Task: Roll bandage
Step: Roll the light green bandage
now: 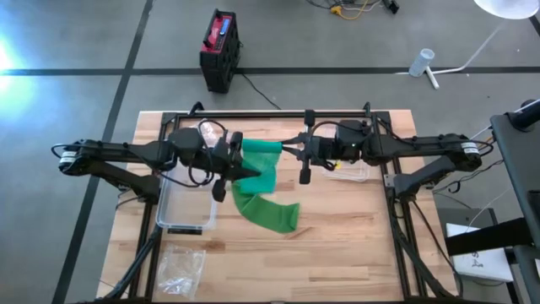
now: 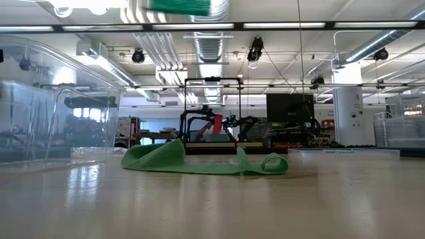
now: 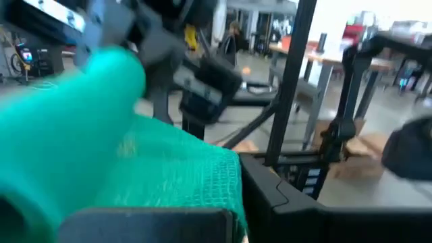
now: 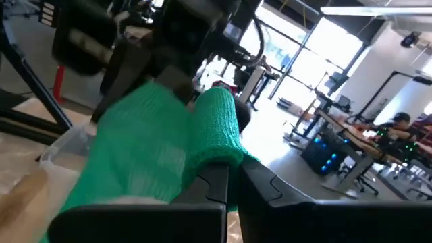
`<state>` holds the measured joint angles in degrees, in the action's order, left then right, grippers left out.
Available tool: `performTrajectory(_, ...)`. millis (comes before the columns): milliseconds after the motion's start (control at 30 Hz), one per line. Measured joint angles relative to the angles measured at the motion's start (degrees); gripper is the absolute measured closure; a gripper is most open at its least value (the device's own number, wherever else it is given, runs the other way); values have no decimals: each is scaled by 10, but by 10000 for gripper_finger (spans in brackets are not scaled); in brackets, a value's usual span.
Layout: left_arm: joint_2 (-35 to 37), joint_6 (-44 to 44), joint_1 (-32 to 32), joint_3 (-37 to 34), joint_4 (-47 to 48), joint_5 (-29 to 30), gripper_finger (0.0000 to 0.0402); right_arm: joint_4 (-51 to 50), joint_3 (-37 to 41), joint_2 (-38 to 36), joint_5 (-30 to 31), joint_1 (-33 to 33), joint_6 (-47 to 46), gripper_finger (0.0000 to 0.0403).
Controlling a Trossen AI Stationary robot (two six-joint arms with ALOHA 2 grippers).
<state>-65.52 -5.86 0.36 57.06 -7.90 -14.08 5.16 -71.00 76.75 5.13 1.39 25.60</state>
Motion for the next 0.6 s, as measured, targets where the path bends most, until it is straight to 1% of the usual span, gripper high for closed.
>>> performTrajectory(133, 0, -47, 0, 0, -57, 0, 400, 1, 9, 0, 11, 0, -3, 400)
performTrajectory(267, -1, -96, 0, 0, -99, 1, 378, 1, 18, 0, 14, 0, -6, 400)
performTrajectory(433, -1, -132, 3, 0, -149, 33, 323, 3, 33, 0, 15, 0, -19, 400)
performTrajectory(600, -2, -164, 11, -1, -183, 60, 244, 3, 47, 2, 16, 0, -42, 400)
